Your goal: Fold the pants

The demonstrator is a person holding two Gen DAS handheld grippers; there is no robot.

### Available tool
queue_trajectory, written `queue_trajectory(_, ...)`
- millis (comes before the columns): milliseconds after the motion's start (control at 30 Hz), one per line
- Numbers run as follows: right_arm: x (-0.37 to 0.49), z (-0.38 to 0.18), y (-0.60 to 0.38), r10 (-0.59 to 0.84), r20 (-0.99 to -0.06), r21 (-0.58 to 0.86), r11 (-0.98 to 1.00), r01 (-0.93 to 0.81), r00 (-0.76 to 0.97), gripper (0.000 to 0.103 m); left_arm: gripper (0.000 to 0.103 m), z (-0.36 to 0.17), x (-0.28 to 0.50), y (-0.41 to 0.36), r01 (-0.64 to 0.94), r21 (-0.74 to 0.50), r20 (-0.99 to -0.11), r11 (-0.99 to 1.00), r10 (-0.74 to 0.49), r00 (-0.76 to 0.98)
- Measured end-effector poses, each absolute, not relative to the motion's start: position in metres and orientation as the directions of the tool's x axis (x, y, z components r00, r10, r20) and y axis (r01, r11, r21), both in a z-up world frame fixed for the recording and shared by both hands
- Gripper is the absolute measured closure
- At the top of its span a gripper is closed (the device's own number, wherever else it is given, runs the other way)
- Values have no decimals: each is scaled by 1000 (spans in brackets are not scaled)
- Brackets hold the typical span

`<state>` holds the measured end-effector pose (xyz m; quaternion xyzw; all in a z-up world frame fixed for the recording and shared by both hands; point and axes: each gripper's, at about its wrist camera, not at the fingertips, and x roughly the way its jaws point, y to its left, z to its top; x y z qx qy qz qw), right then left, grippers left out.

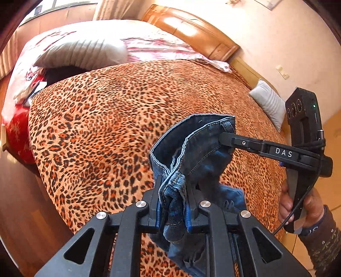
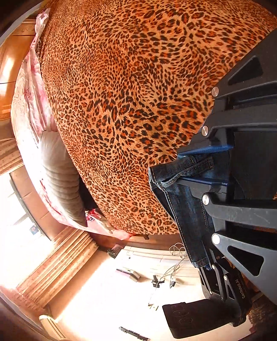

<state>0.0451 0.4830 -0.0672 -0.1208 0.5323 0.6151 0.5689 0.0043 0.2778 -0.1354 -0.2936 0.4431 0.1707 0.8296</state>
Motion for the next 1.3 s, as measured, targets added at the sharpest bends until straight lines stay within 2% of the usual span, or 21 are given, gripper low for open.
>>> queue_trajectory(133, 58, -61, 408, 613, -731, 534, 239, -811, -301, 84, 87, -127, -5, 230, -445, -335, -837, 830, -46, 545)
queue_trajectory(300, 67, -99, 321, 593, -759, 541, 344, -767, -269, 83, 86, -169, -9, 177, -388, -397, -868, 831, -203, 454)
queue_trajectory(367, 68, -128, 292, 556, -789, 529, 402, -747, -260, 82, 84, -203, -13, 162, -407, -414, -886, 814, -258, 386)
queue_trajectory(433, 64, -166, 265, 478, -849, 467, 482, -741, -224, 76, 83, -240, -20, 150, -445, -411, -906, 796, -303, 294)
queue_trajectory(467, 62, -180, 254, 444, -868, 446, 504, -740, -220, 71, 83, -246, -24, 147, -455, -415, -907, 788, -318, 277)
queue_trajectory(533, 56, -208, 226, 338, -919, 372, 568, -734, -204, 70, 83, -237, -39, 149, -455, -439, -895, 774, -335, 294)
queue_trajectory(633, 60, -202, 184, 358, -917, 372, 608, -701, -176, 70, 72, -211, -68, 168, -436, -545, -836, 716, -421, 353)
queue_trajectory(700, 74, -191, 159, 426, -886, 442, 653, -615, -184, 67, 49, -202, -89, 186, -476, -564, -823, 675, -409, 395)
queue_trajectory(733, 83, -184, 148, 492, -850, 505, 665, -551, -186, 57, 46, -203, -95, 196, -514, -567, -822, 644, -393, 413)
queue_trajectory(767, 90, -181, 144, 541, -820, 553, 663, -504, -188, 40, 45, -205, -98, 204, -541, -581, -812, 608, -390, 433)
queue_trajectory(833, 97, -183, 147, 621, -755, 644, 644, -413, -210, 19, 45, -218, -98, 217, -612, -612, -791, 501, -402, 462)
queue_trajectory(867, 99, -191, 154, 659, -713, 696, 622, -358, -241, 18, 45, -230, -95, 223, -637, -644, -762, 423, -429, 485)
queue_trajectory(933, 97, -207, 173, 684, -663, 749, 602, -278, -304, 18, 45, -247, -88, 221, -674, -654, -743, 344, -458, 487)
queue_trajectory(967, 95, -217, 183, 673, -668, 744, 613, -265, -319, 18, 45, -254, -83, 221, -685, -652, -741, 326, -465, 484)
queue_trajectory(1000, 92, -222, 190, 662, -675, 738, 620, -267, -326, 18, 48, -262, -79, 221, -705, -635, -752, 316, -463, 469)
queue_trajectory(1033, 89, -230, 199, 653, -676, 736, 620, -271, -342, 21, 56, -268, -74, 222, -722, -625, -754, 297, -471, 458)
queue_trajectory(1067, 85, -232, 205, 651, -672, 740, 610, -283, -355, 40, 78, -270, -70, 222, -726, -628, -744, 280, -491, 454)
queue_trajectory(1100, 82, -231, 213, 623, -695, 718, 615, -326, -359, 55, 78, -267, -67, 221, -735, -614, -753, 287, -493, 436)
queue_trajectory(1133, 80, -227, 218, 619, -688, 725, 597, -343, -379, 80, 79, -259, -66, 221, -733, -607, -763, 305, -481, 432)
queue_trajectory(1267, 80, -173, 196, 685, -639, 761, 501, -412, -350, 80, 80, -224, -69, 195, -649, -642, -753, 409, -494, 434)
queue_trajectory(1300, 81, -165, 189, 673, -664, 734, 502, -457, -328, 80, 81, -224, -68, 189, -646, -628, -767, 434, -487, 417)
